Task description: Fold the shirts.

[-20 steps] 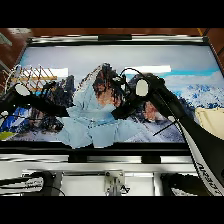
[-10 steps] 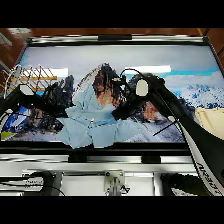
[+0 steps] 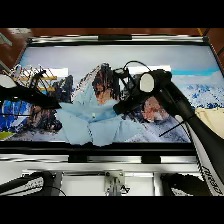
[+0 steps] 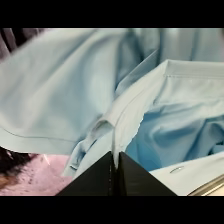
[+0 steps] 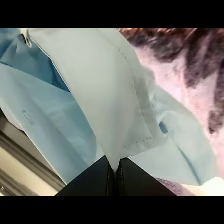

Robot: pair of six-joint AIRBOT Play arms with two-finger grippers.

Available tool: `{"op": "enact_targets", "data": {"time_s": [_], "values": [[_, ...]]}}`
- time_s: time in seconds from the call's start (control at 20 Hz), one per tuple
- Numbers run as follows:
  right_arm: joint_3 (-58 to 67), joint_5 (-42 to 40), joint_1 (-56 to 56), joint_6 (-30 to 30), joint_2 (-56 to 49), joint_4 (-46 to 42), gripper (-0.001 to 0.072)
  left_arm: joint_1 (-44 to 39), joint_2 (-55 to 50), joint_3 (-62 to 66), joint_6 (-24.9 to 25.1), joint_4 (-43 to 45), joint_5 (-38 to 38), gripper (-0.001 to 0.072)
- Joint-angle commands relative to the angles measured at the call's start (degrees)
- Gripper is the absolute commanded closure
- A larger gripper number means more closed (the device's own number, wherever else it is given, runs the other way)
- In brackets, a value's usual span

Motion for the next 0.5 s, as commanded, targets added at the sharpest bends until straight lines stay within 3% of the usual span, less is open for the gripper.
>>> {"op": "enact_targets", "data": {"time_s": [0.0, 0.15, 0.2, 0.35, 0.45], "values": [[10.4, 6.5, 0.0, 6.9, 1.6, -4.9, 0.0643, 0.0, 14.9, 6.3, 1.5, -2.0, 7.8, 0.0647], [20.1, 11.9, 0.1, 11.3, 2.8, -2.8, 0.0643, 0.0, 29.5, 8.3, 1.2, -3.2, 15.8, 0.0646], [21.4, 11.8, 0.1, 13.2, 3.5, -1.0, 0.0643, 0.0, 33.6, 8.2, 0.8, -2.9, 15.1, 0.0647], [21.6, 13.6, 1.1, 17.4, 3.9, 3.7, 0.0643, 0.0, 40.6, 3.9, -8.2, 3.3, 5.1, 0.0646], [18.9, 13.9, 5.5, 17.6, 2.8, -0.9, 0.0643, 0.0, 43.4, -4.9, -13.0, 7.1, -0.9, 0.0647]]}}
